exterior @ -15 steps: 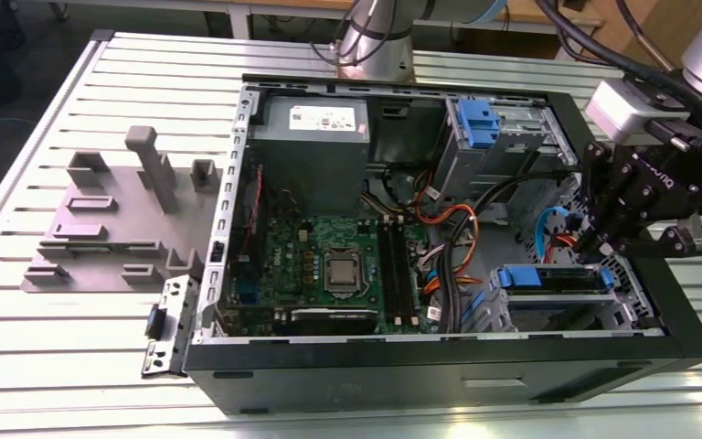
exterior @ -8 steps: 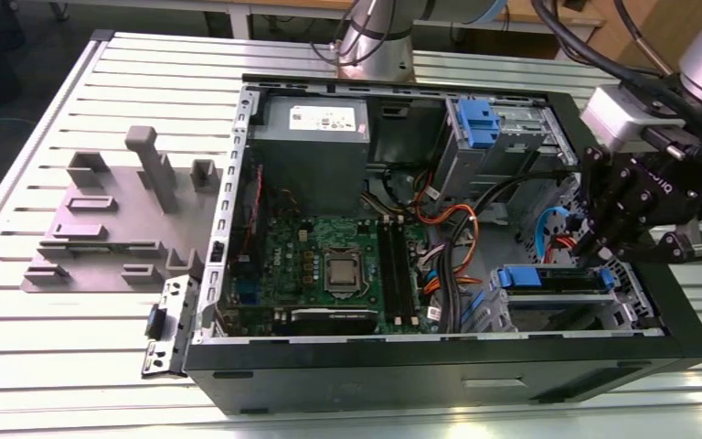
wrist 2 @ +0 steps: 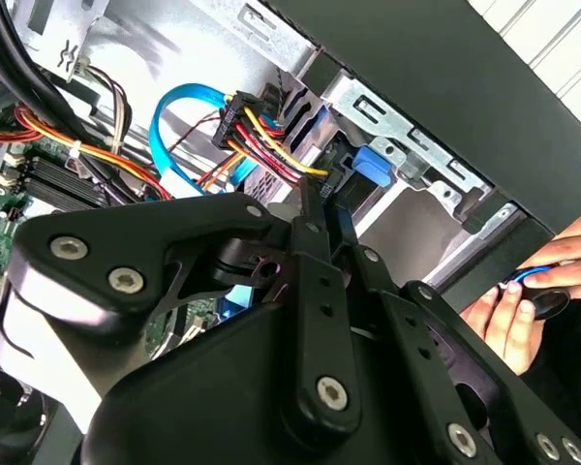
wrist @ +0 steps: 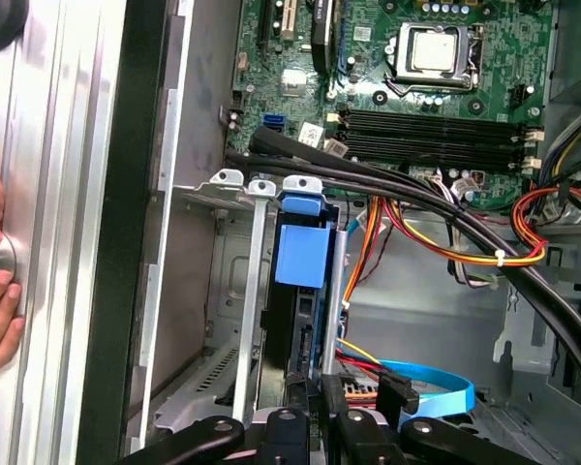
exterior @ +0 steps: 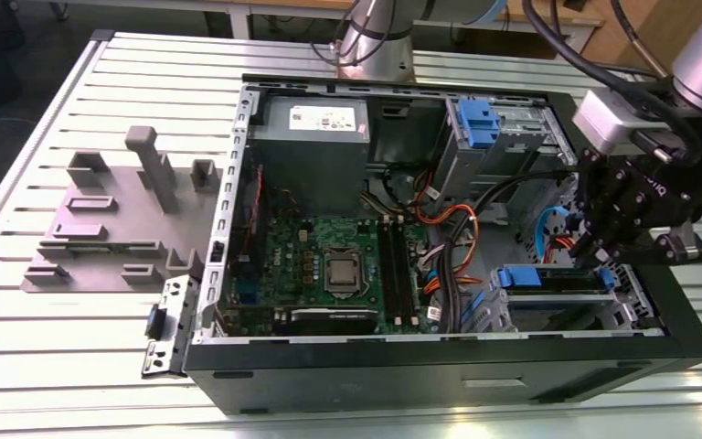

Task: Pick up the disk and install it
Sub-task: 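Insert the first disk wire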

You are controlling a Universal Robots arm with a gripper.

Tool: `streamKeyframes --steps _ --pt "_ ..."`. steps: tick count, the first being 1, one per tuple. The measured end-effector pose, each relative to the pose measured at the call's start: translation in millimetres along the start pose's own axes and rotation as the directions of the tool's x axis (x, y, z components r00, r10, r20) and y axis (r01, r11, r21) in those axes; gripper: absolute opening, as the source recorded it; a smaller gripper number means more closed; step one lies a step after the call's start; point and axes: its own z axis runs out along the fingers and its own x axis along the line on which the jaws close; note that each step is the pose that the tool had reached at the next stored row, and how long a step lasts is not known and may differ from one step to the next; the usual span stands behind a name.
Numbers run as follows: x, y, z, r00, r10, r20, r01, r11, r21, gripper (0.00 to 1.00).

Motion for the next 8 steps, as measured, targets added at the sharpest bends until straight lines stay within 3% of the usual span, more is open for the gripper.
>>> streamKeyframes --steps 8 --pt "-0.4 5.6 0.8 1.0000 0.004 0.0011 -0.004 0.9999 0.0140 0.17"
